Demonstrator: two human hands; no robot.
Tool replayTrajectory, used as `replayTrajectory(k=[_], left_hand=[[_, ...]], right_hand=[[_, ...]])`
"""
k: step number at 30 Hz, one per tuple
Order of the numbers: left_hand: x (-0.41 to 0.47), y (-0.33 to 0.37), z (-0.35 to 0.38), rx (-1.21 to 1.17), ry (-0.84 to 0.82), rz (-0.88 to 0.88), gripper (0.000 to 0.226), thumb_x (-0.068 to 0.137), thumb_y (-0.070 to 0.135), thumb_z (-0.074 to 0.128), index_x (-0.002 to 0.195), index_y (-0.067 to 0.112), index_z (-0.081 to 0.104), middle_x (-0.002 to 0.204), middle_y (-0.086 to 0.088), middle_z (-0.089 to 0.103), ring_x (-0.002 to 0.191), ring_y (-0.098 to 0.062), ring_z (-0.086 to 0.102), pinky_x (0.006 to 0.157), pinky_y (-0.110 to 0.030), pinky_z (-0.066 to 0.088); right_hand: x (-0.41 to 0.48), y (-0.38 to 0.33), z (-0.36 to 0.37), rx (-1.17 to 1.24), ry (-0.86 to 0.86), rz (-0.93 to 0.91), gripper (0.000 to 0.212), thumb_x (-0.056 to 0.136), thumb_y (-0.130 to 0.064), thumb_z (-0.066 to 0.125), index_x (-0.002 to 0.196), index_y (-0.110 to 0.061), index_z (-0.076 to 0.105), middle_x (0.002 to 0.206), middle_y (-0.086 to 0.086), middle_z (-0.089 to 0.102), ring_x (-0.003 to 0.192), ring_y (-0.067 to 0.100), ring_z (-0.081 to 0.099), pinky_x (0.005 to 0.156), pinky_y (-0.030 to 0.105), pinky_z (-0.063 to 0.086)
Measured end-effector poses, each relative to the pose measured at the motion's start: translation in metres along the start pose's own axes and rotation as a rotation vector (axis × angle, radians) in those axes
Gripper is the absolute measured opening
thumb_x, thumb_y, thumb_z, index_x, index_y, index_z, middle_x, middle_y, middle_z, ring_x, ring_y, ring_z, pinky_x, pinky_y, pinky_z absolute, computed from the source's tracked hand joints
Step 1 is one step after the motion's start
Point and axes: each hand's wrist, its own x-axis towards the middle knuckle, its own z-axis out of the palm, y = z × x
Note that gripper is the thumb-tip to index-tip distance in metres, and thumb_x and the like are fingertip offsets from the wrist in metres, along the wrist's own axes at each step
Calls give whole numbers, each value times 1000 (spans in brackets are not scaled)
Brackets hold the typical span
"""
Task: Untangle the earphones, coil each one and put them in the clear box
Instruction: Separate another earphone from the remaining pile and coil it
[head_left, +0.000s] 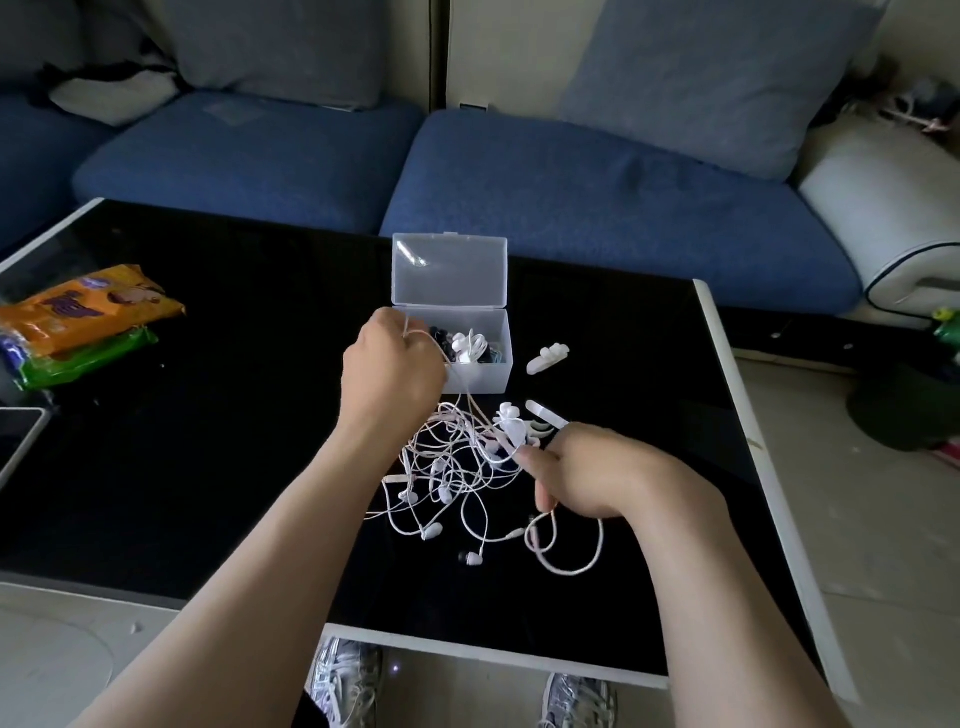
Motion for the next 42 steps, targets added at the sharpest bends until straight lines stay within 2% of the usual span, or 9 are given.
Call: replayTrajectory(k=[6,13,16,19,24,29,32,36,42], left_hand=[[-4,15,-1,-374,-169,-63,26,101,10,46,105,9,72,81,-4,79,56,1,59,64,-22,42],[-11,22,-4,-382,-313,16,26,98,11,47,98,9,73,85,-8,80,67,-10,54,71,-26,44],[-13,25,-4,-393,-371,63,25,93,8,48,97,7,73,84,-9,79,73,-15,51,73,-29,44],[-14,25,-4,-427,-361,106,27,93,9,48,93,7,74,80,-7,76,76,-16,55,68,-25,44],[-5,23,-4,-607,-266,-22,24,95,14,45,81,16,65,66,-2,61,69,-17,55,79,-37,46],[3,19,-8,-947,-239,-365,22,95,17,38,74,21,43,60,-1,37,49,-19,44,62,-36,56],[4,13,-5,-643,-173,-322,21,92,17,38,79,16,54,62,0,44,46,-13,30,49,-24,30],[0,10,-7,-175,-241,-56,40,93,35,44,85,18,79,79,6,78,75,-13,60,69,-33,45],[-9,-6,7,495,-351,308,35,81,60,77,68,28,74,63,12,66,68,-8,64,67,-29,55]], right_hand=[[7,2,-2,66,139,-147,49,98,-57,61,72,-16,64,73,-9,51,60,5,46,54,25,36],[6,-8,-2,207,496,-377,58,74,-65,85,105,-24,58,110,-7,59,100,14,62,79,33,54],[7,-20,5,294,542,-476,67,75,-76,66,128,-36,55,123,-5,50,120,20,53,100,46,51],[12,-24,7,293,610,-529,44,86,-70,50,108,-39,70,111,-8,58,113,18,58,95,51,52],[11,-16,3,184,497,-372,30,97,-33,58,79,-11,68,71,4,65,72,29,64,70,35,51],[21,-3,11,-7,274,-43,30,102,-46,53,88,-20,53,97,6,66,86,32,60,89,41,51],[15,0,5,56,337,58,9,99,-28,59,103,-21,64,114,7,65,102,35,64,97,43,52],[13,4,3,131,411,75,17,98,-16,57,111,-24,65,118,8,64,109,36,65,100,50,55],[18,5,0,312,479,-204,17,105,-31,55,99,-28,70,87,0,71,78,21,68,71,36,56]])
